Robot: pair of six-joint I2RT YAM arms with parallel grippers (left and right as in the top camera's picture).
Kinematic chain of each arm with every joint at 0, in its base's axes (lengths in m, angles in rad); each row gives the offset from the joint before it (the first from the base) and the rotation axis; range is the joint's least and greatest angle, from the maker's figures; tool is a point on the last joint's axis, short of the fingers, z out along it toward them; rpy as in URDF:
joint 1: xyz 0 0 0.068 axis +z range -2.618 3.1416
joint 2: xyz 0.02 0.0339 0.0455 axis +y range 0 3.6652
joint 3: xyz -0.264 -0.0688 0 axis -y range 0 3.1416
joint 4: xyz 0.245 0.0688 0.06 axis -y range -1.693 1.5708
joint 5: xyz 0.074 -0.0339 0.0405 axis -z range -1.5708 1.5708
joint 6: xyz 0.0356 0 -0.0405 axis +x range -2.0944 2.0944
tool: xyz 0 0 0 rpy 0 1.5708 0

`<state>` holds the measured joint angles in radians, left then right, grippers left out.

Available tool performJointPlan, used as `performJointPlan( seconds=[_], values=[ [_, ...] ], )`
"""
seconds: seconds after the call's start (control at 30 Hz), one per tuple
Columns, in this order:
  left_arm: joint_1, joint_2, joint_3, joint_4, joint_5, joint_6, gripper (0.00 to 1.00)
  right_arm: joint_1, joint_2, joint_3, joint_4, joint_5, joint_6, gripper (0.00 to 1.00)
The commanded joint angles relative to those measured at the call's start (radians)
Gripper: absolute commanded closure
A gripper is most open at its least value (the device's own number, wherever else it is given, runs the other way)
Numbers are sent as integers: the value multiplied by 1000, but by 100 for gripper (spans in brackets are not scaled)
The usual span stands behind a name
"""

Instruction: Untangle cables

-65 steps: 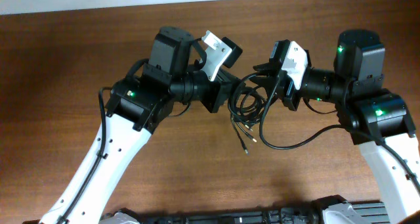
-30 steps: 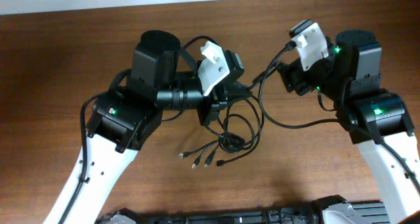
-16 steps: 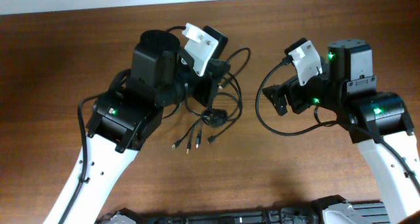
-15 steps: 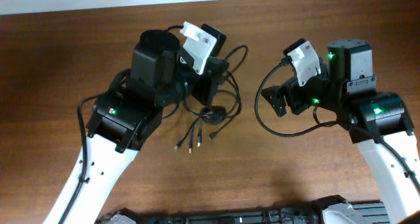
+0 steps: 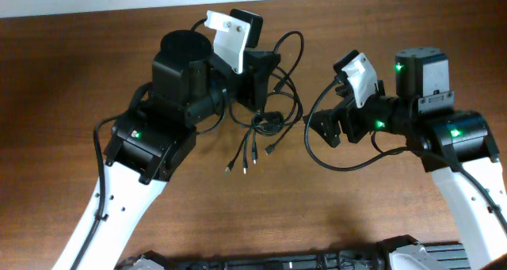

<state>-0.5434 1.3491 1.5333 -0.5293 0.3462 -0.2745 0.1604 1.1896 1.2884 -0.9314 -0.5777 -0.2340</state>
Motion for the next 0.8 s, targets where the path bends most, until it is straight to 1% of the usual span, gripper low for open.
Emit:
performJointPlan(
  seconds=[0.0, 0.1, 0.23, 0.3, 0.33, 0.37, 0.4, 0.43, 0.67, 0.77],
  values=[
    [-5, -24, 10, 39, 101, -25, 100, 3, 37, 8, -1, -22, 8, 0],
    [-7, -24, 10, 47, 107, -25, 100, 3, 82, 8, -6, -25, 7, 0],
    [-7, -24, 10, 49, 187, -26, 100, 3, 125, 8, 16, -24, 4, 1],
    [-6, -24, 10, 51, 188, -25, 100, 3, 130, 8, 15, -44, 4, 20],
    [-6, -24, 10, 51, 189, -25, 100, 3, 130, 8, 16, -93, 3, 29],
    [-6, -24, 10, 51, 189, -25, 100, 3, 130, 8, 24, -190, -39, 32],
    [-7, -24, 10, 52, 189, -25, 100, 3, 130, 8, 24, -307, -127, 32],
    [-7, -24, 10, 58, 190, -25, 100, 3, 130, 8, 26, -377, -176, 31],
    [-7, -24, 10, 81, 253, -25, 100, 3, 130, 8, 24, -362, -177, 31],
    [-6, -24, 10, 107, 276, -25, 100, 3, 130, 8, -3, -192, -177, 31]
  ],
)
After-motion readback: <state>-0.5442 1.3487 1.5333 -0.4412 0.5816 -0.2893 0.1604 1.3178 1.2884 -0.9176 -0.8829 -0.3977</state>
